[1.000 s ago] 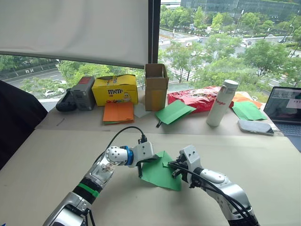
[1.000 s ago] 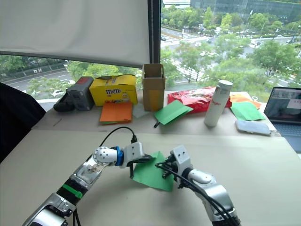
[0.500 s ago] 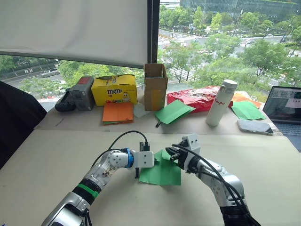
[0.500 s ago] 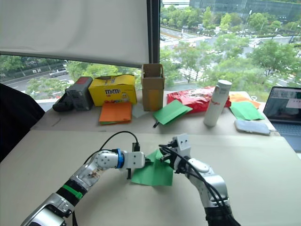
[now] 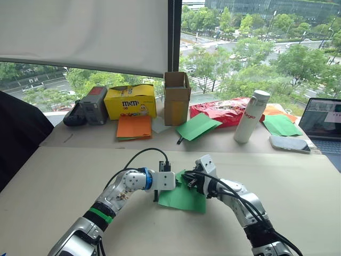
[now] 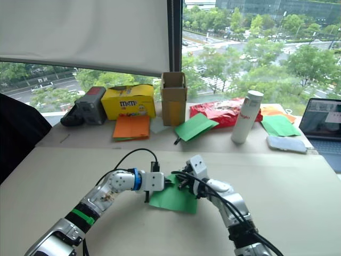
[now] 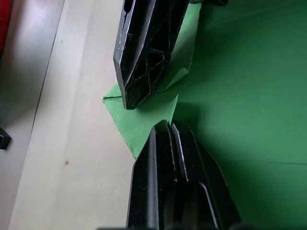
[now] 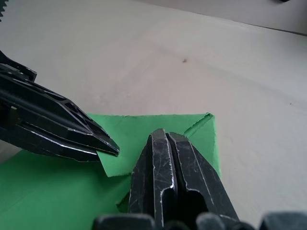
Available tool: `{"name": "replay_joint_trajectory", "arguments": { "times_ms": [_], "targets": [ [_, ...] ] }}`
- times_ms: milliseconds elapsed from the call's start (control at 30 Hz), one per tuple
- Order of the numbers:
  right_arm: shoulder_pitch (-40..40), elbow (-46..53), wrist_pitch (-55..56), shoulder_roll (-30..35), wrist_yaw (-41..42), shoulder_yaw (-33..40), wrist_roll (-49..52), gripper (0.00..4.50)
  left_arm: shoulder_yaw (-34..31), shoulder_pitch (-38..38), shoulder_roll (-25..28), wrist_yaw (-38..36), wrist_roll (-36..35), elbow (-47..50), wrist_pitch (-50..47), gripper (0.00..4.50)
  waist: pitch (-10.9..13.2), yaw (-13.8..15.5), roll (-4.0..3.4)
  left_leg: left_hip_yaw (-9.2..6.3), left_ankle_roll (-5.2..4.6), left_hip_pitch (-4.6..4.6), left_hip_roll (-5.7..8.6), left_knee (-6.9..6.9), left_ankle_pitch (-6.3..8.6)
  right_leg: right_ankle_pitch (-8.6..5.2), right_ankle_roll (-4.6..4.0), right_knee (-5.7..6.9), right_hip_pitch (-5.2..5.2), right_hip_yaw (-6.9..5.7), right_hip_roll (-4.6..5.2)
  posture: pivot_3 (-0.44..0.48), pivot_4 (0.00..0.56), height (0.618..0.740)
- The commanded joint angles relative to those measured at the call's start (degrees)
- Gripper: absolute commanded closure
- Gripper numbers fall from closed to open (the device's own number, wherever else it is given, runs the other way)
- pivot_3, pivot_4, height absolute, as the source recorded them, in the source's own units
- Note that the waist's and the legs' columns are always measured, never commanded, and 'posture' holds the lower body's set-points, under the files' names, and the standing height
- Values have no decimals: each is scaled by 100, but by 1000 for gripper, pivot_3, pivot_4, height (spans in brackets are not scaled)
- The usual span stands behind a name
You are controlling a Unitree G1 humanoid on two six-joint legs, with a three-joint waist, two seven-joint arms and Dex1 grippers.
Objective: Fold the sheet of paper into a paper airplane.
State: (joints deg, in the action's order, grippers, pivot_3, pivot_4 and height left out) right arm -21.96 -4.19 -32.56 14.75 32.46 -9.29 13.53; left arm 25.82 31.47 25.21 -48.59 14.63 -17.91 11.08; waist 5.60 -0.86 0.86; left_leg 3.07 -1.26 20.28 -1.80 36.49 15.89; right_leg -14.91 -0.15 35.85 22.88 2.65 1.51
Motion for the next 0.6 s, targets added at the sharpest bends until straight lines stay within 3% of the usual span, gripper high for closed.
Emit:
{"name": "replay_joint_trajectory", "arguments": {
  "times_ms": [33,333,467,600],
  "targets": [
    [-124,0,221,34,95,-30,-91,4500,-77,18,-3,-4,-13,115,-29,4475,0,0,0,0,0,-1,0,0,0,0,0,0,0,0,0,0,150,740],
    [-133,-159,398,113,143,-249,-461,4500,-65,142,-103,78,98,51,-329,4475,-2,3,-3,0,0,-5,-1,2,0,0,0,3,-5,1,1,0,150,740],
    [-61,-141,414,110,164,-335,-569,4500,-332,4,-237,-163,-403,408,-947,4475,-2,1,-3,0,0,-6,-1,8,0,0,0,4,-13,-2,1,0,150,740],
    [-19,-125,405,130,197,-384,-643,4500,-764,-112,-197,-367,-967,867,-1600,3361,-2,-3,-3,-2,0,-5,-3,9,0,0,0,7,-7,-3,-2,0,150,740]
  ]
}}
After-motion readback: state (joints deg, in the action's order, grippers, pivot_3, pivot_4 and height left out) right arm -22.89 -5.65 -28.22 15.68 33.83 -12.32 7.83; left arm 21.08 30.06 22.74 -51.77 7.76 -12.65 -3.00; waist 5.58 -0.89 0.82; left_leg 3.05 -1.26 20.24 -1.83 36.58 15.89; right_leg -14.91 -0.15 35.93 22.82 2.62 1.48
